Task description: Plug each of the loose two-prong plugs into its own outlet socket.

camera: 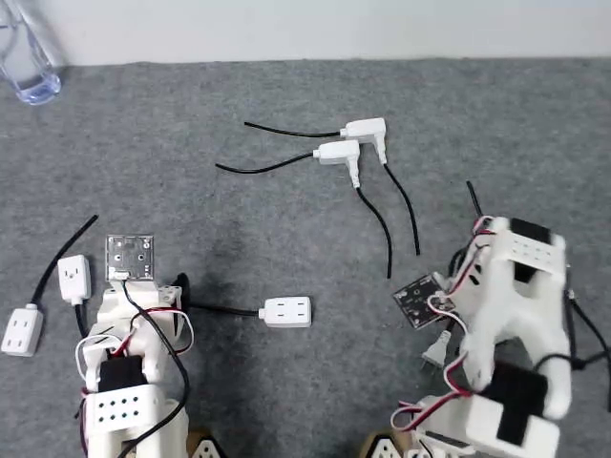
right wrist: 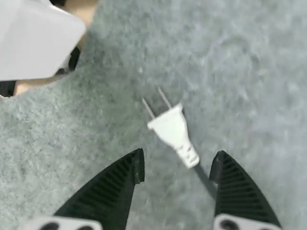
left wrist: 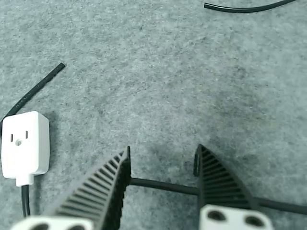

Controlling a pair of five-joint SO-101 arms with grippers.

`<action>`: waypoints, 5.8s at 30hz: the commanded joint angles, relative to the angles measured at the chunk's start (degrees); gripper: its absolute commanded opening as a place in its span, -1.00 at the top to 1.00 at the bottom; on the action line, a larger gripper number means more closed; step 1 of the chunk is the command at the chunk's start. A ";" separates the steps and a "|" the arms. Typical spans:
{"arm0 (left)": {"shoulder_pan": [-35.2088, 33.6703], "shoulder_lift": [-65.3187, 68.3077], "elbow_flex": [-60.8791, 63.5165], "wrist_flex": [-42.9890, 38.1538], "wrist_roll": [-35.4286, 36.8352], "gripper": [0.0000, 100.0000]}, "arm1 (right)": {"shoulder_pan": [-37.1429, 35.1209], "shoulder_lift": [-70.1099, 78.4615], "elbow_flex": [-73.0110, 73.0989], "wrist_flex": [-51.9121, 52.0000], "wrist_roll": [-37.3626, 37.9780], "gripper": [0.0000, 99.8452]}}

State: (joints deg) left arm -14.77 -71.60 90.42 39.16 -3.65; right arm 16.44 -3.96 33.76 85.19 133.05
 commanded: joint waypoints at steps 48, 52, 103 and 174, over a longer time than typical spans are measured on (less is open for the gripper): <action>2.20 -0.62 -1.01 -1.49 -0.62 0.59 | -21.41 7.08 -1.85 -36.18 -38.42 0.98; 2.11 -0.62 -1.01 -1.67 -0.62 0.59 | -21.49 3.38 -1.85 -31.78 -39.12 0.98; 1.85 -0.62 -0.48 -1.76 -0.70 0.59 | 2.15 -36.70 16.44 -4.53 -107.96 0.54; 1.85 -0.62 -0.48 -1.67 -0.62 0.59 | -6.46 -37.32 28.31 -33.89 -138.55 0.98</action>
State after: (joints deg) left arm -13.10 -71.60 90.42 39.16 -4.00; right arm 9.85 -40.44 67.52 52.48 0.40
